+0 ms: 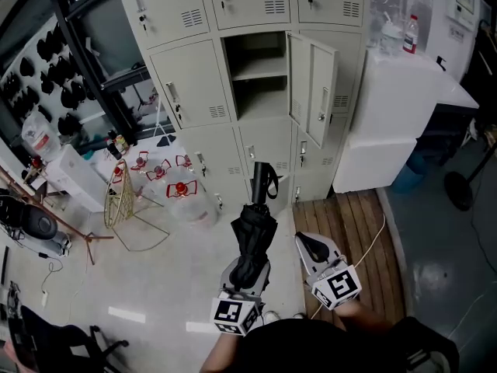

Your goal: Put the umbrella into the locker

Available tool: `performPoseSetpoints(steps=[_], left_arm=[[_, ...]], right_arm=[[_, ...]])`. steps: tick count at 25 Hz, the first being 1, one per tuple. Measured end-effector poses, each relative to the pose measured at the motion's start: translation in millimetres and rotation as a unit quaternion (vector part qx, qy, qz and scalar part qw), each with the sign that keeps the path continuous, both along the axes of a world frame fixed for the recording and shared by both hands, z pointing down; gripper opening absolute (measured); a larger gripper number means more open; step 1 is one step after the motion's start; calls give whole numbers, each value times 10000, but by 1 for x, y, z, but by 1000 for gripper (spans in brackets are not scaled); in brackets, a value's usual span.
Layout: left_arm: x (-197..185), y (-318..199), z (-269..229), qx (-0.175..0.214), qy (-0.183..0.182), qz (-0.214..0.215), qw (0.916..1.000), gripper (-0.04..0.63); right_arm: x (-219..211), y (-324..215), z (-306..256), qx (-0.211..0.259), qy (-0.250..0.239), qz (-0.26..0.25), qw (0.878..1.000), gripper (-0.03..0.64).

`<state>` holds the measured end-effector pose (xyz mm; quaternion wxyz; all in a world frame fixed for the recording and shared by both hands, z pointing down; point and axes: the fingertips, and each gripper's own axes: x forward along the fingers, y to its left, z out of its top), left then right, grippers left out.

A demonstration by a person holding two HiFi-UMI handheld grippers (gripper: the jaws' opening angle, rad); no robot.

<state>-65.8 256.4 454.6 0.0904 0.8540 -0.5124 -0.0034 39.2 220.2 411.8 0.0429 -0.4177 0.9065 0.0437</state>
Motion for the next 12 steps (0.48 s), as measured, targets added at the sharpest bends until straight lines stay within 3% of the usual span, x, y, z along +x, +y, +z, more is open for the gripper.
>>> performPoseSetpoints(steps=[12], left_arm=[[-18, -36, -11, 209, -182, 170, 9995, 213]], right_arm=[[-21, -12, 0, -24, 219, 182, 9996, 0]])
